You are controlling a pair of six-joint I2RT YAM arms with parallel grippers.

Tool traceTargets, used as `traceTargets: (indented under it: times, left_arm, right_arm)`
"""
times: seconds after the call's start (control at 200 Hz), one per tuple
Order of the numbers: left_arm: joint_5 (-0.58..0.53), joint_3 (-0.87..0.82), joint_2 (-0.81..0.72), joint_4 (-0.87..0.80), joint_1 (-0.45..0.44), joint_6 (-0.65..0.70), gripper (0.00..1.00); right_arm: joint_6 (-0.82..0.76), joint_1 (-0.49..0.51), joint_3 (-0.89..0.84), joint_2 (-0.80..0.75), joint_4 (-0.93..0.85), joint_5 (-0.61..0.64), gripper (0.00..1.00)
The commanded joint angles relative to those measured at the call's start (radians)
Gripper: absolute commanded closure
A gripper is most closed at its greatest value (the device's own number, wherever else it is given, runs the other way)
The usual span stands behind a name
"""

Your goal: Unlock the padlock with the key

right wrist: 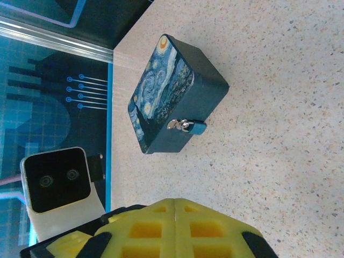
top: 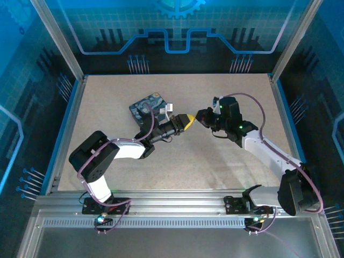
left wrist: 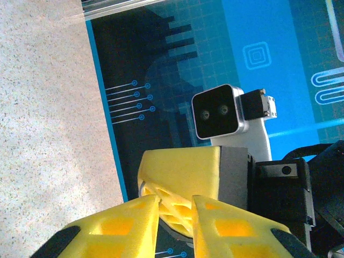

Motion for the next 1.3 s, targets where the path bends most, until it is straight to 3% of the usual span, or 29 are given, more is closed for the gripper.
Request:
traceTargets:
  times: [0.0,0.2,0.51,1.296]
  left_arm:
    - [0.002,0.002,-0.002,0.008,-0.007,0.019,0.70]
    - [-0.025,-0.022,-0.047,-0.042,0.001,0.048,0.50]
    - [-0.045,-0.058,-0.077,0.003,0.048,0.004,0.32]
    - [-0.029,-0.058,-0.049,0.116,0.046,-0.037,0.30]
  right_arm:
    - [-0.021,-0.018,-0.002,-0.028,-0.005,-0.003,1.00]
    - [-0.042,-0.024,0.004,-0.047,-0.013,-0.010,1.00]
    - [-0.021,-0.023,-0.003,-0.061,0.025,-0.052,1.00]
    - [0.085,0.056,0.016,0.002,0.137,-0.097,1.00]
